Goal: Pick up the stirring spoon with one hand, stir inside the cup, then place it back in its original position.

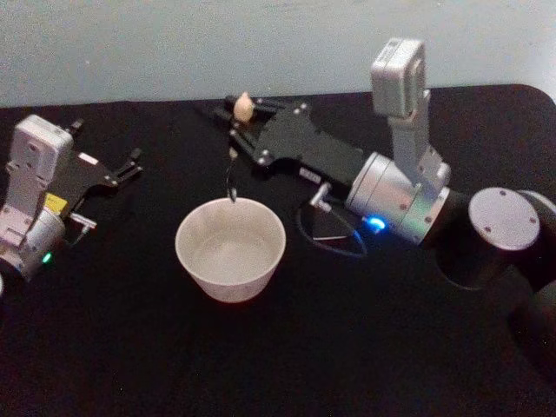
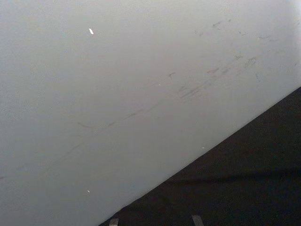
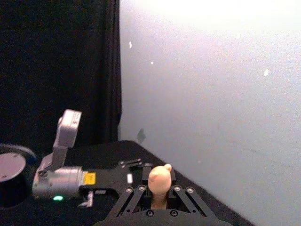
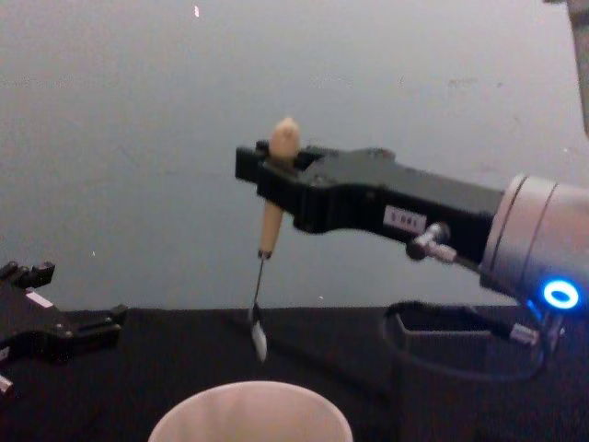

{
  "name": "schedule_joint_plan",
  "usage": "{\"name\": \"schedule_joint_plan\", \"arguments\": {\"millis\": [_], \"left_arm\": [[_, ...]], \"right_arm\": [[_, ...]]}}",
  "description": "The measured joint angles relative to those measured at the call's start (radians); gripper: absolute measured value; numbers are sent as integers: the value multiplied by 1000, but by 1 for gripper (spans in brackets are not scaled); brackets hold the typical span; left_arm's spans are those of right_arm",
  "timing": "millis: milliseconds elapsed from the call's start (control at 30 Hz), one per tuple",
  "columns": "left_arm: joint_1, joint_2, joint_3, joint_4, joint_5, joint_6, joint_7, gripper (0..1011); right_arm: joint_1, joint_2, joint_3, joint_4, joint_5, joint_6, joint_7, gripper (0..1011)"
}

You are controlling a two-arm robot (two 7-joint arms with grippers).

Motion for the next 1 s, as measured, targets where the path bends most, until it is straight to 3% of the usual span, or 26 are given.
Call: {"name": "schedule_joint_plan", "arguments": {"millis": [300, 1000], "left_arm": [[0, 0, 0, 0, 0, 0, 0, 1001], [0, 0, 0, 0, 0, 0, 0, 1001]], "right_arm": [[5, 16, 41, -28, 17, 0, -27, 164], [-70, 87, 145, -108, 30, 4, -85, 164]]}}
